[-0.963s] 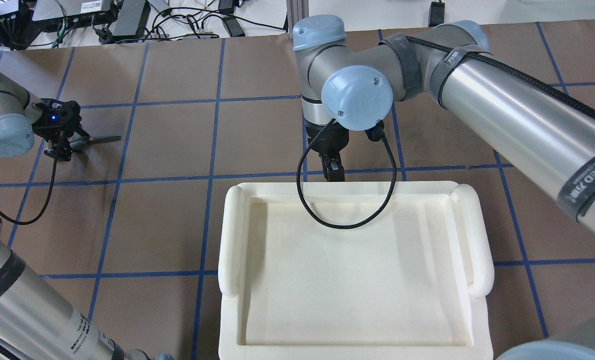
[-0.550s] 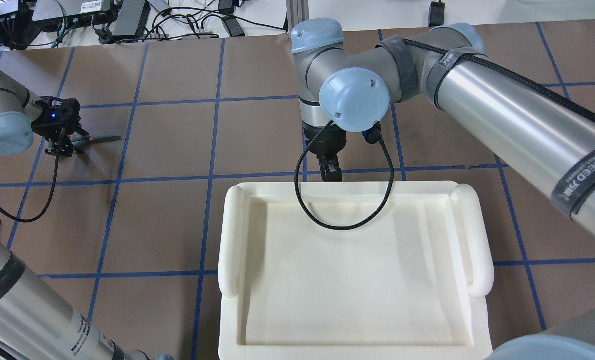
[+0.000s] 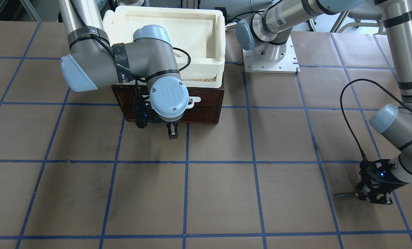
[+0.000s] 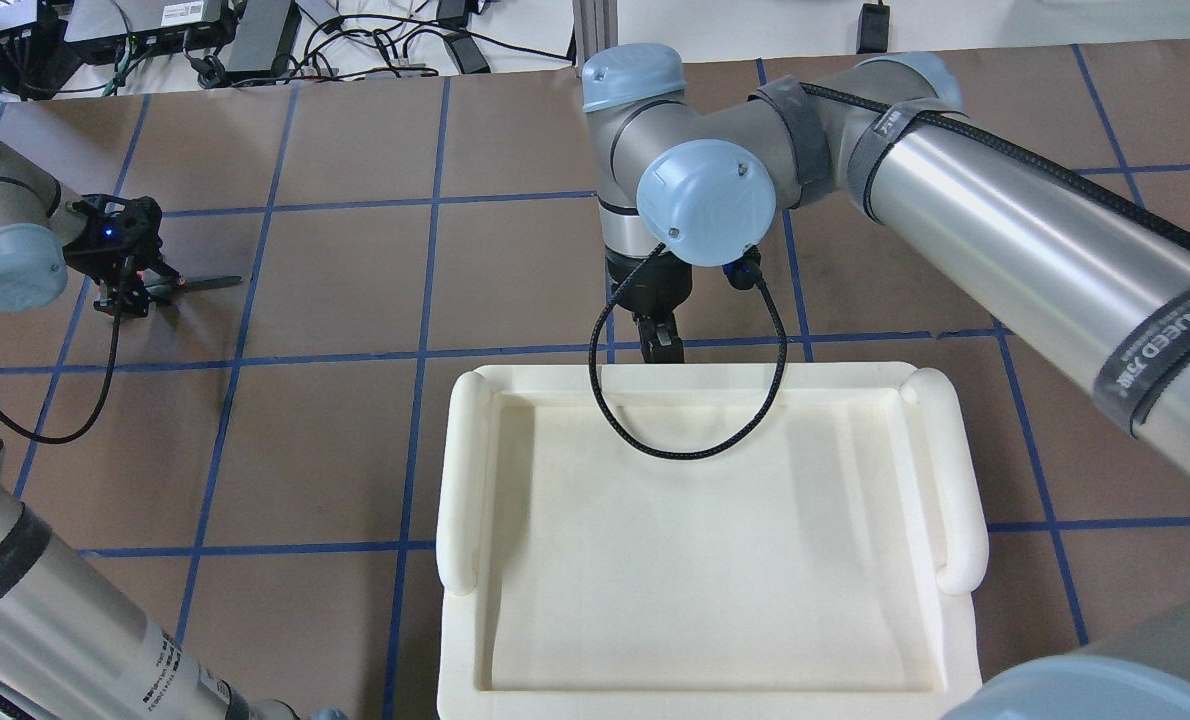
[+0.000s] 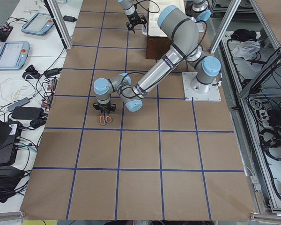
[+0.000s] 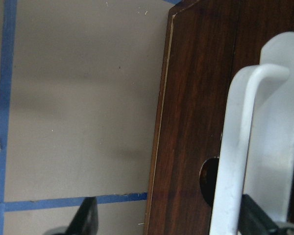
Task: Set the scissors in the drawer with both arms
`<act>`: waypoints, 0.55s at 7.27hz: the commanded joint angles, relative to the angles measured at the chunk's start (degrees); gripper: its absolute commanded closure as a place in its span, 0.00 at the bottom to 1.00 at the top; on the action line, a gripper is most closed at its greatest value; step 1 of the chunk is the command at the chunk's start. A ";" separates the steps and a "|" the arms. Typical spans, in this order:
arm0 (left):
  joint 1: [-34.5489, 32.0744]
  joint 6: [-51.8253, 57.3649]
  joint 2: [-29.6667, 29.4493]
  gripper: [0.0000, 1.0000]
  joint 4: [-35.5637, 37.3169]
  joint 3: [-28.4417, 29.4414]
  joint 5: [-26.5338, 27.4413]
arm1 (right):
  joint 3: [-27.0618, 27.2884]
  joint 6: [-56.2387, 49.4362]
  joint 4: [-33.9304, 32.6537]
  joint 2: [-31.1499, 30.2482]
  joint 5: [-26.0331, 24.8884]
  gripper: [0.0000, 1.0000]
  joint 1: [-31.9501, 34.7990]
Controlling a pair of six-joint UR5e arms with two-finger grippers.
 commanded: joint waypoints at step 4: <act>-0.34 -0.28 2.80 0.84 -3.38 0.00 0.01 | 0.34 -0.18 0.06 0.64 0.02 0.00 -0.02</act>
